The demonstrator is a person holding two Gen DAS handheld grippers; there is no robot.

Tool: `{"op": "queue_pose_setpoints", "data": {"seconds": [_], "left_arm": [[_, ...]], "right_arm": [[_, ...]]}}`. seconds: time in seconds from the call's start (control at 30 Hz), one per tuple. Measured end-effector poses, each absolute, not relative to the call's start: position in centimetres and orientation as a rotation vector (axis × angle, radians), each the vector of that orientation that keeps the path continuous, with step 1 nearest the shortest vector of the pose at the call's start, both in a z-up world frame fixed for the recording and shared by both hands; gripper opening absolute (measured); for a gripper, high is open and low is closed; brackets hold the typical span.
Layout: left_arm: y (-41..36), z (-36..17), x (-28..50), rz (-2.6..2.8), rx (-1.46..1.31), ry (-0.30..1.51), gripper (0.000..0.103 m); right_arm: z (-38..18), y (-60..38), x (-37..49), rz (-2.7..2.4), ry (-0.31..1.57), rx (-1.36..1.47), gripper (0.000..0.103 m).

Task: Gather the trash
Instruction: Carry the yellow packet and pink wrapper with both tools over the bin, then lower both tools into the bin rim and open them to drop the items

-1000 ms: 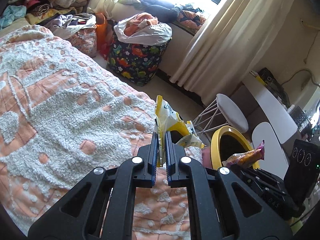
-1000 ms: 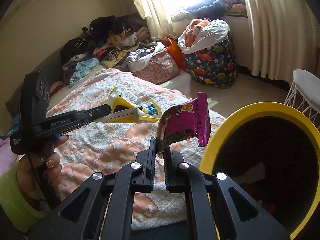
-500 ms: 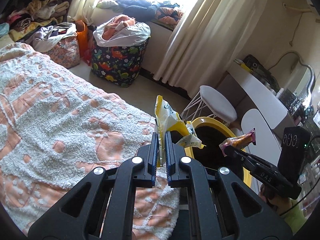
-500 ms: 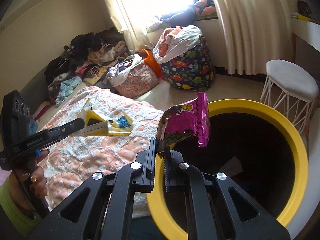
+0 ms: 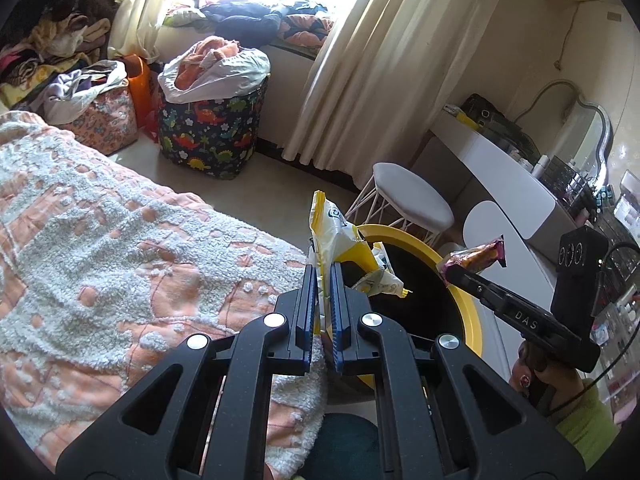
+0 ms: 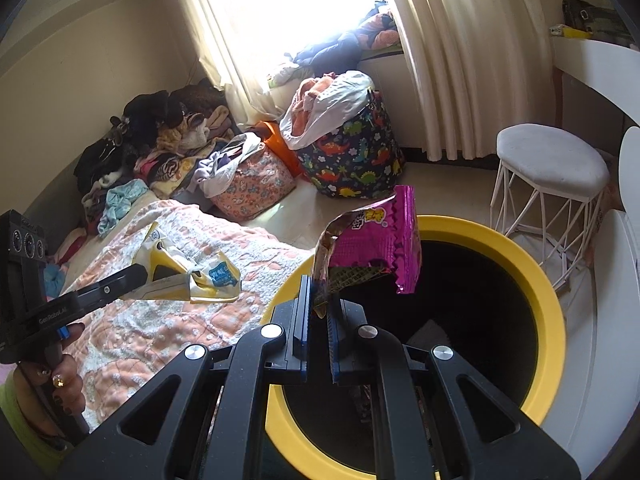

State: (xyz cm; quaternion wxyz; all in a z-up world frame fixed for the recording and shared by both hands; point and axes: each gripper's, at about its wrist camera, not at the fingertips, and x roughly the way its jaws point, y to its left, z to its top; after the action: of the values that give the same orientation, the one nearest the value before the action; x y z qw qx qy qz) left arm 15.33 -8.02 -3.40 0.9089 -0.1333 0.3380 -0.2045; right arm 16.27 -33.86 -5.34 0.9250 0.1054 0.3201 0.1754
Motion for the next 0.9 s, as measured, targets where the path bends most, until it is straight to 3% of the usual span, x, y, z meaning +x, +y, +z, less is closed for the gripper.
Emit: {"op": "queue_pose_setpoints", "data": {"seconds": [0.9], "left_arm": [[-13.6,-2.9,13.5,-0.514,-0.156,0.698,0.004]], "right_arm": [[-3.4,-37.7,14.4,0.286,0.592,0.222,0.007]]}}
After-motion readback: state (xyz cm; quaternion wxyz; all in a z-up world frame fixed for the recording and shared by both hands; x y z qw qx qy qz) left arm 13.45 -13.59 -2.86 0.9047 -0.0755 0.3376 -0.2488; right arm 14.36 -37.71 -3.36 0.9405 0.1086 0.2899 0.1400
